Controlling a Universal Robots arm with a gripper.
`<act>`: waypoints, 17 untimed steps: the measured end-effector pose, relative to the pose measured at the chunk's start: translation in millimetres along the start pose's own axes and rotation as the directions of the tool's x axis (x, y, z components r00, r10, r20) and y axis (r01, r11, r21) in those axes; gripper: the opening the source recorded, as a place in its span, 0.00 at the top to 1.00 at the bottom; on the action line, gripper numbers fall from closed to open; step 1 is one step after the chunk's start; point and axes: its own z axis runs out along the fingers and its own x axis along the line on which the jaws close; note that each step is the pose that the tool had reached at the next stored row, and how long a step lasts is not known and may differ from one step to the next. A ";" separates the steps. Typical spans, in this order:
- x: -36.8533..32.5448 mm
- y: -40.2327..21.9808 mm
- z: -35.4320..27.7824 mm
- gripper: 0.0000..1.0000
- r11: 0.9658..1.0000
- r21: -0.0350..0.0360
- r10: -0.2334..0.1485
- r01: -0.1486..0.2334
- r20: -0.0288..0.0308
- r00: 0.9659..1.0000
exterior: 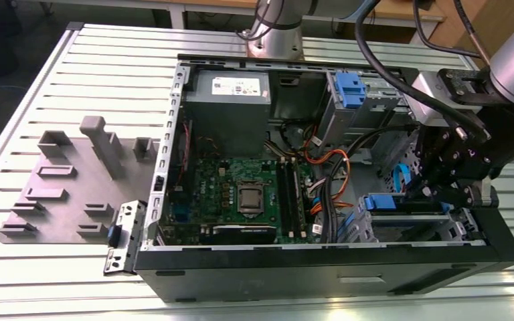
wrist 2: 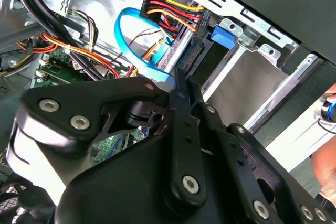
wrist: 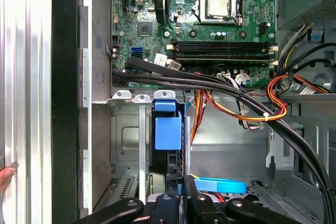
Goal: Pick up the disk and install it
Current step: 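Insert the first disk wire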
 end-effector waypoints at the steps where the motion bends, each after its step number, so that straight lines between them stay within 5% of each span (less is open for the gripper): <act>1: 0.0 0.0 0.0 0.84 1.000 0.000 0.000 0.000 0.000 1.000; 17: 1.5 -1.9 -0.1 0.84 1.000 -0.001 0.000 0.000 0.000 1.000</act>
